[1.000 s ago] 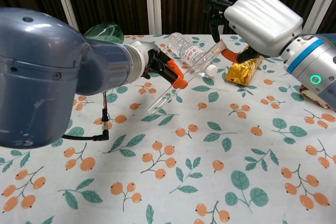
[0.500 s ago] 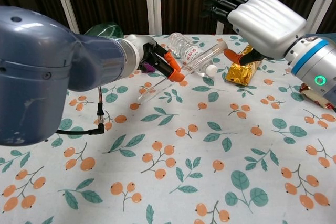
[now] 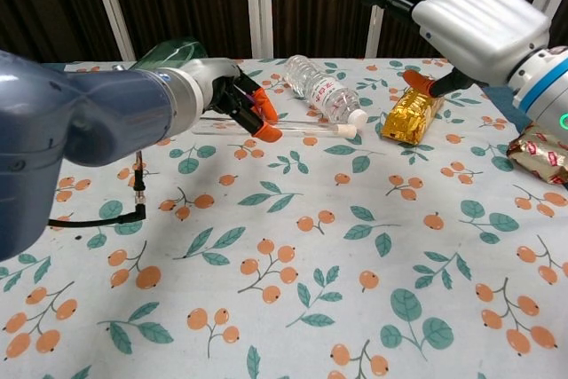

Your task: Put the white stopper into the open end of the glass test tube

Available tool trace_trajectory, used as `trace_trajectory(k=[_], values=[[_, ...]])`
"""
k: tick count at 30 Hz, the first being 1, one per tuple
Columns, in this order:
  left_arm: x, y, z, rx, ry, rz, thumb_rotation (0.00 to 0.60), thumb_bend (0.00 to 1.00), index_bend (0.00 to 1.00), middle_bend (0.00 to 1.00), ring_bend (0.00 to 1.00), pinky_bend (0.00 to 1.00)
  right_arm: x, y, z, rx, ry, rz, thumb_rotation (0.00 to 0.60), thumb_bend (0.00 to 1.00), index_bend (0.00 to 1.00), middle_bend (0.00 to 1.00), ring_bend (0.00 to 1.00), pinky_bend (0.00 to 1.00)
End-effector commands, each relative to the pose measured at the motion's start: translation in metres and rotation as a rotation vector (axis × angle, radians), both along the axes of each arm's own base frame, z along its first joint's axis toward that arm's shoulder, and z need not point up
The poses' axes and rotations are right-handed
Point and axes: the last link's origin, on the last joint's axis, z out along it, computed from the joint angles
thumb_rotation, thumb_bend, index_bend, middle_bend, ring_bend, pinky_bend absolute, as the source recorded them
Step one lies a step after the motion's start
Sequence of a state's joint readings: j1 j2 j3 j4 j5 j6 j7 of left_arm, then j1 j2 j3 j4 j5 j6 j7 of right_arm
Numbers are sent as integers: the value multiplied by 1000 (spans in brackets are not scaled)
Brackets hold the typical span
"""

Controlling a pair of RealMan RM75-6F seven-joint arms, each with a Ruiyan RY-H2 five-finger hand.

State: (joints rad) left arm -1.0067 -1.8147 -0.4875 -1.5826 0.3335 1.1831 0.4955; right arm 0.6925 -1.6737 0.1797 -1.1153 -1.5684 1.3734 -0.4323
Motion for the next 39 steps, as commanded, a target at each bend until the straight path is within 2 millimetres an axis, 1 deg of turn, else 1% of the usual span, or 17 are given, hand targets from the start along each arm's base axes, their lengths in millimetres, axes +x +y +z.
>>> trace_trajectory(k=[1, 6, 12, 16, 18, 23, 29, 35, 36, 37, 39], values=[[-14, -2, 1, -1, 29, -10, 600, 481, 599, 521, 65, 0, -2, 0, 5, -11, 0, -10, 600, 445, 93, 38, 0, 0], [-34, -8, -4, -21, 63, -45, 600, 481, 599, 520, 65, 0, -4, 2, 12, -26, -5, -23, 600, 445, 93, 38, 0, 0], [-51, -15, -10, -42, 93, -96, 600, 481, 581, 514, 65, 0, -6, 4, 19, -36, -3, -35, 600, 446, 93, 37, 0, 0], [-61, -18, -8, -47, 119, -114, 600, 457, 560, 446, 65, 0, -7, 6, 21, -36, -6, -44, 600, 445, 93, 36, 0, 0], [-67, -19, -5, -46, 131, -115, 600, 418, 554, 416, 64, 0, -8, 8, 21, -33, -6, -50, 600, 445, 93, 36, 0, 0], [-80, -20, 4, -40, 138, -96, 600, 289, 549, 370, 63, 0, -10, 13, 18, -21, -8, -65, 600, 446, 93, 36, 0, 0], [-92, -21, 18, -18, 135, -70, 600, 206, 520, 325, 58, 0, -15, 19, 17, -15, -11, -88, 600, 445, 93, 36, 0, 0], [-102, -22, 34, 8, 127, -50, 600, 195, 493, 282, 56, 0, -22, 25, 22, -9, -28, -117, 600, 446, 93, 36, 0, 0], [-106, -21, 42, 34, 128, -43, 600, 195, 487, 275, 55, 0, -28, 28, 26, -11, -64, -153, 600, 446, 92, 36, 0, 0], [-111, -25, 52, 53, 130, -53, 600, 195, 476, 264, 50, 0, -34, 33, 31, -7, -104, -192, 600, 444, 88, 36, 0, 0], [-116, -30, 62, 70, 133, -71, 600, 194, 457, 236, 37, 0, -40, 38, 36, 5, -146, -234, 600, 413, 59, 35, 0, 0]])
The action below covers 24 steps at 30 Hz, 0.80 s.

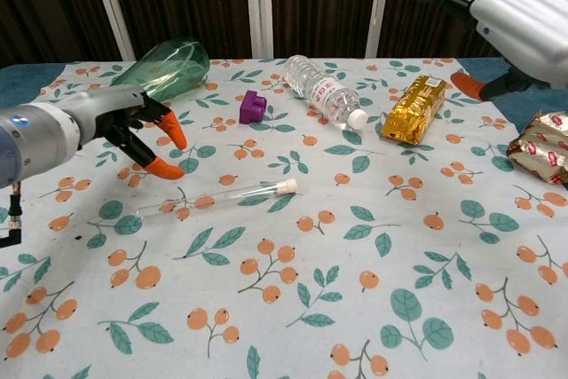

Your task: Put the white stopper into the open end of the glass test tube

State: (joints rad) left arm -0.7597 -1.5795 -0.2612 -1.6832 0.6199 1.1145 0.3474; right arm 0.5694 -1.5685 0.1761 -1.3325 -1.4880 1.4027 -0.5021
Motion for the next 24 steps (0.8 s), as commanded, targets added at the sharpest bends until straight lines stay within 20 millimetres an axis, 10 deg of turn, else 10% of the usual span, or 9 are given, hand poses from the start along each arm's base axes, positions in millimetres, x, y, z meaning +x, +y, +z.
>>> trace_trajectory(k=[1, 10, 24], values=[[-13, -9, 25, 52, 4, -31, 600, 193, 449, 228, 34, 0, -17, 12, 14, 14, -111, -110, 600, 387, 45, 35, 0, 0], [-55, -44, 78, 103, 97, -79, 600, 100, 0, 64, 0, 0, -55, 65, 45, 138, -358, -351, 600, 235, 0, 0, 0, 0], [-116, -131, 139, 224, 285, -98, 600, 100, 0, 30, 0, 0, -108, 141, 79, 163, -385, -477, 600, 235, 0, 0, 0, 0]])
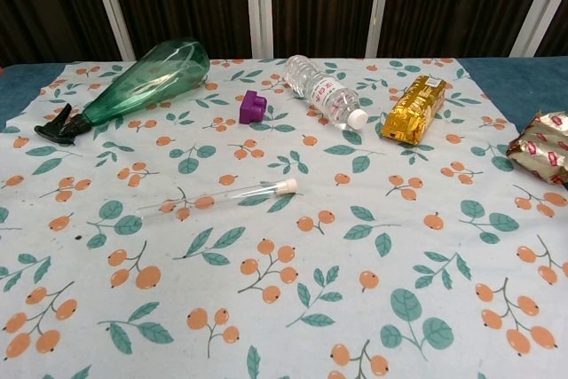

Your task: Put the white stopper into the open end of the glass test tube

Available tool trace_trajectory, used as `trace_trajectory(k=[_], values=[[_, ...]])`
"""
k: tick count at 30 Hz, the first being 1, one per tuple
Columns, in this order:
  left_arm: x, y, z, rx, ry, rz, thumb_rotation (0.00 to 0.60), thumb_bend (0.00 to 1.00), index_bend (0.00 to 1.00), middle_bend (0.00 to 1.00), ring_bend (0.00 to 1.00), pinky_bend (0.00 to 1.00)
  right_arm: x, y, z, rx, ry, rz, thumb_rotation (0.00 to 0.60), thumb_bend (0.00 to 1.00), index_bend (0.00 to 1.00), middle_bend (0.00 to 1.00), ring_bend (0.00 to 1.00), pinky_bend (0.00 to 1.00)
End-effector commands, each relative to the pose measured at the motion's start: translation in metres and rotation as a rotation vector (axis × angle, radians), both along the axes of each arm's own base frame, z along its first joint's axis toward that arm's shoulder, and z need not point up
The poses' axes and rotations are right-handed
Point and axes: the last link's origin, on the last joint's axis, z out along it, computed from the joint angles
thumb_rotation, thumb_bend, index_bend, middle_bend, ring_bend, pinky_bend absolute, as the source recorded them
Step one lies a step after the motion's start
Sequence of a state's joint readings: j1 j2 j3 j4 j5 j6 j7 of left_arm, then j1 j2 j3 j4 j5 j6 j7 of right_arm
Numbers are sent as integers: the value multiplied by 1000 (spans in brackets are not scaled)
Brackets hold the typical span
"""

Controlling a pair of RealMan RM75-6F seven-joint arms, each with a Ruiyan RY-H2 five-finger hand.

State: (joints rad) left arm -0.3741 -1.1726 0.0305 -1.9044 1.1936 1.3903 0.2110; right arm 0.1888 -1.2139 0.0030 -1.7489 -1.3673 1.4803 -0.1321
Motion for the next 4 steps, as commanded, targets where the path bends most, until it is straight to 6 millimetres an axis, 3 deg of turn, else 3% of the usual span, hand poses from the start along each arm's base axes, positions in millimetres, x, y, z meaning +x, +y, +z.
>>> trace_trajectory(k=[1, 4], values=[[-18, -33, 22, 49, 51, -10, 600, 100, 0, 30, 0, 0, -10, 16, 10, -7, 15, 3, 600, 235, 0, 0, 0, 0], [-28, -50, 31, 83, 52, -10, 600, 100, 0, 27, 0, 0, -15, 23, 17, -42, 22, 27, 600, 234, 0, 0, 0, 0]])
